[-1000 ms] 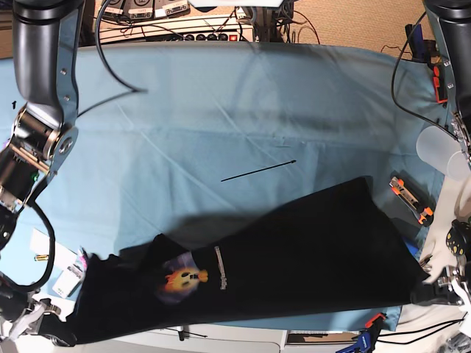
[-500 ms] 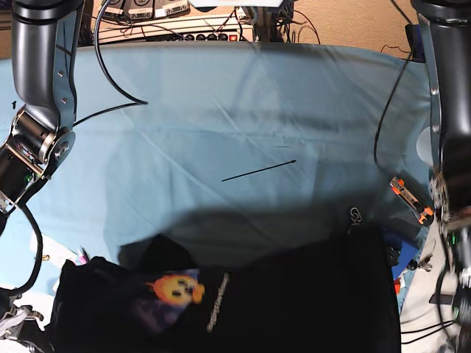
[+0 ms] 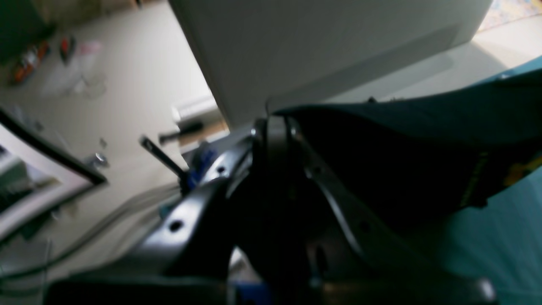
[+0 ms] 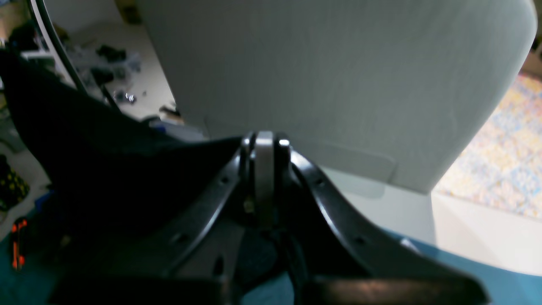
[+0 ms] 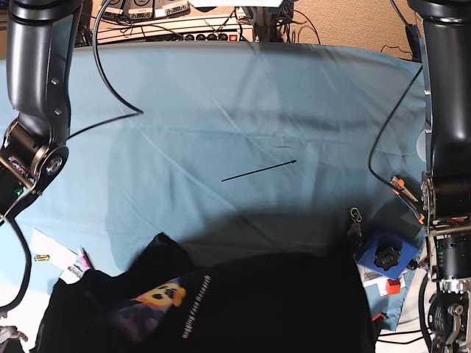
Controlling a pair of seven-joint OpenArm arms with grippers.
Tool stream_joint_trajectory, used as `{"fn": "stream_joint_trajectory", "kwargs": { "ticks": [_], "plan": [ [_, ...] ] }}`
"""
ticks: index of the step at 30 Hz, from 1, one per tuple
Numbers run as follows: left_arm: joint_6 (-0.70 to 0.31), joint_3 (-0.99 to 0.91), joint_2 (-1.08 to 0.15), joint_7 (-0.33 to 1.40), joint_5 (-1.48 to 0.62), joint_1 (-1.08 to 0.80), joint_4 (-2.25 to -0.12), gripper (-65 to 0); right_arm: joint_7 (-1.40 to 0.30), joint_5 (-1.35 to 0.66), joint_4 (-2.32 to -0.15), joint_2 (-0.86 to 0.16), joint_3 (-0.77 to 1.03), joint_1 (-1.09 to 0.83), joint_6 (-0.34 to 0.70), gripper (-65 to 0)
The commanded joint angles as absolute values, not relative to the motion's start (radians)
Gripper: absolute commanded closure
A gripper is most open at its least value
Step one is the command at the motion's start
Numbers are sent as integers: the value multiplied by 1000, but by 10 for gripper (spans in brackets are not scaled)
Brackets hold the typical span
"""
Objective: Layout the t-shirt on the table in an organized manner, then fold the t-shirt properly
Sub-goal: 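Hold the shirt raised with both grippers, letting it hang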
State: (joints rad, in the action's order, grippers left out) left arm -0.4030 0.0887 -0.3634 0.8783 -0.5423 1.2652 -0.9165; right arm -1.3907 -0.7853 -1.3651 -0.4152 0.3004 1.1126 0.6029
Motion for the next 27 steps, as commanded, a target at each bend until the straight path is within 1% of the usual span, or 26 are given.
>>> {"fn": "stream_joint_trajectory", "kwargs": {
  "ticks": [1,6,27],
  "plan": [
    [-400,82,-366,853,-550,1309,-916,0,-1352,-801,-1376,-427,301,1165,606,0],
    [-400,82,-366,837,-550,1309,-877,0,-1346,-788,-1373,-427,300,1189,606,0],
    [-400,82,-366,854,-550,1309,-877,0,-1352,-783,-1373,-426,300,1180,606,0]
  ]
}}
